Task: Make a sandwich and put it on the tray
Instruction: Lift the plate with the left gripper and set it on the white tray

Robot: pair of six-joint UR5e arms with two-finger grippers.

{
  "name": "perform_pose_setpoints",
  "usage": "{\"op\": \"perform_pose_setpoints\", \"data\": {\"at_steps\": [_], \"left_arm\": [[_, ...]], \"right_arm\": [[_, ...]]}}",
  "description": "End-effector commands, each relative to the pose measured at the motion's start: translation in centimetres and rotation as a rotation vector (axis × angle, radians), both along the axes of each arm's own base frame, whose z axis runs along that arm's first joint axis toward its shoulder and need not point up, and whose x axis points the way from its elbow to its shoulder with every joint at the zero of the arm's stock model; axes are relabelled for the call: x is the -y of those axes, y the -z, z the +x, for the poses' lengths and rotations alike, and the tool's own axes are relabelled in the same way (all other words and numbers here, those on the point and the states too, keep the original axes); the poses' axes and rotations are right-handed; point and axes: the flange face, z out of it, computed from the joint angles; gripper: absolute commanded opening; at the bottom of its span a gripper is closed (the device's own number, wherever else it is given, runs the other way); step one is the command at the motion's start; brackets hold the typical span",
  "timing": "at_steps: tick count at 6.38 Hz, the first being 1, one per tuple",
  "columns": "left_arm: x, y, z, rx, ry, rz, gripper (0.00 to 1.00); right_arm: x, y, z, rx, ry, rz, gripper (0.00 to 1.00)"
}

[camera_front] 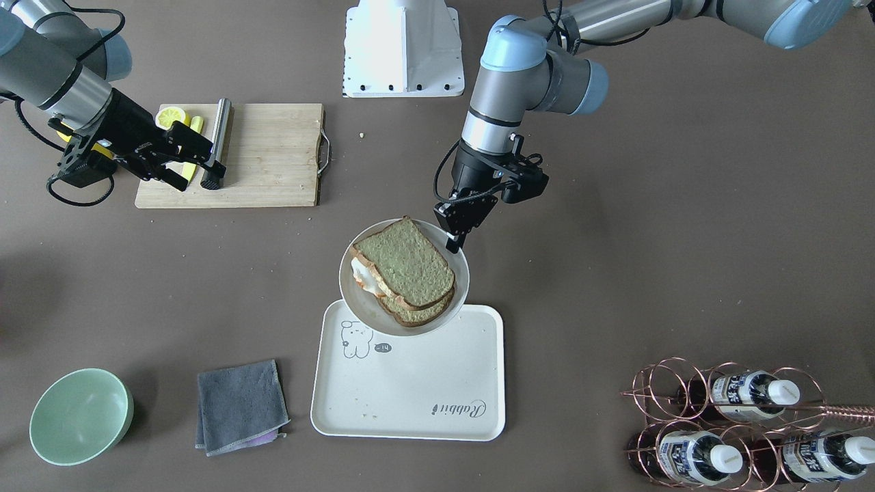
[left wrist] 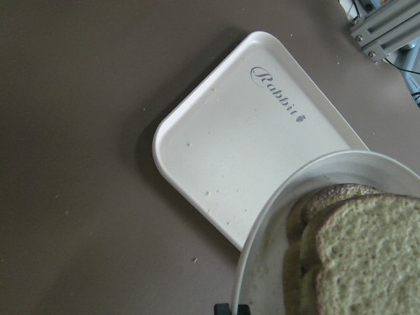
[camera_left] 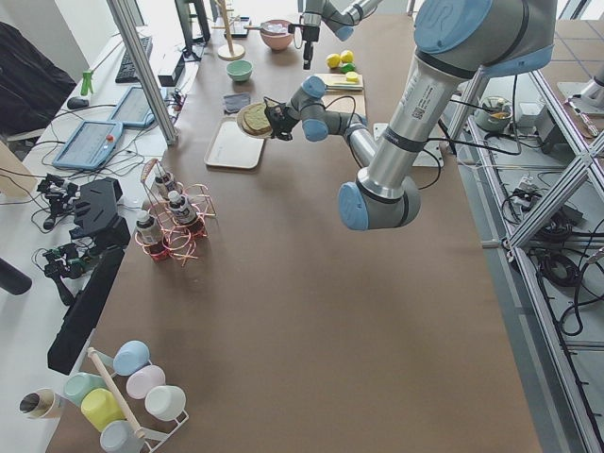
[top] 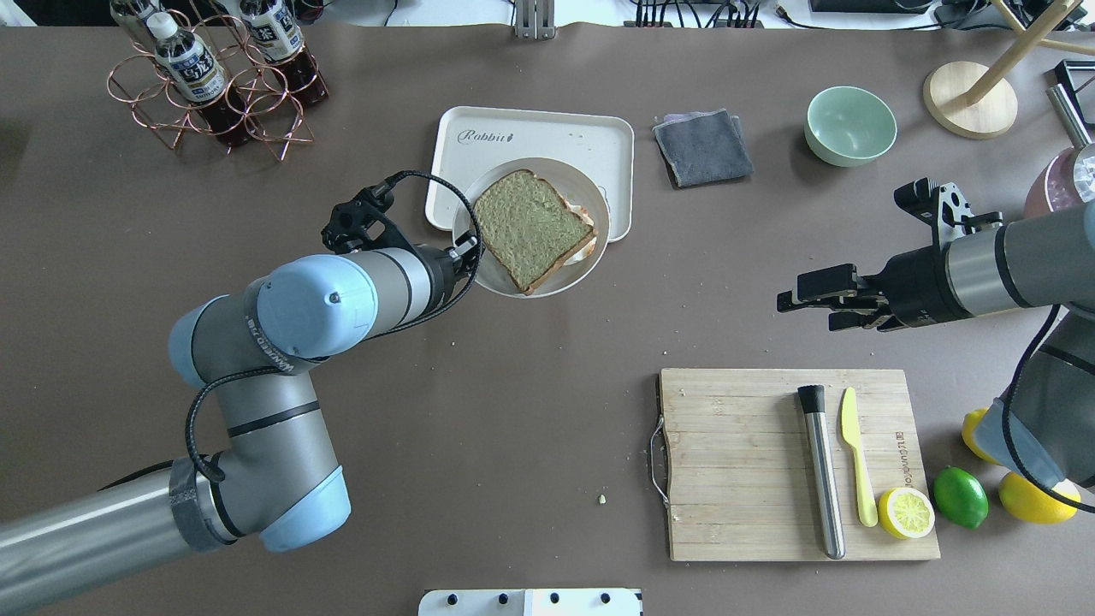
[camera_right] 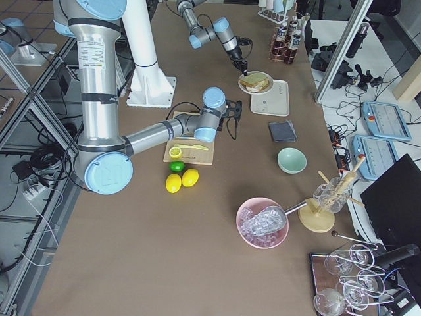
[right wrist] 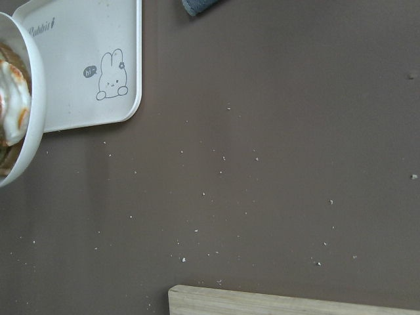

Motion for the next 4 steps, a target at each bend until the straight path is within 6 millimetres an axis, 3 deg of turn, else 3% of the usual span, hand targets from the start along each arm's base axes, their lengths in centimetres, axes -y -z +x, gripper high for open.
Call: {"op": "perform_pose_setpoints", "data": {"at_steps": [1,2,4], "left_arm": [[6.2,0.3,3.2,0.044,0.045,-0.020,0.00],[8.6,-1.4,2.9,0.059,0.056,-0.009,0.00],[9.9,-4.4,3.4,0.093,0.044,0.012,0.00]], "right_arm": [[0.1,0.0,0.0,-0.002,-0.007,0.002,0.99],[0.2,-0.1,0.0,-0.003,-0.010,0.002,0.99],[0.4,-0.4,-0.4,-0.008,-0.008,-0.003,0.99]]}}
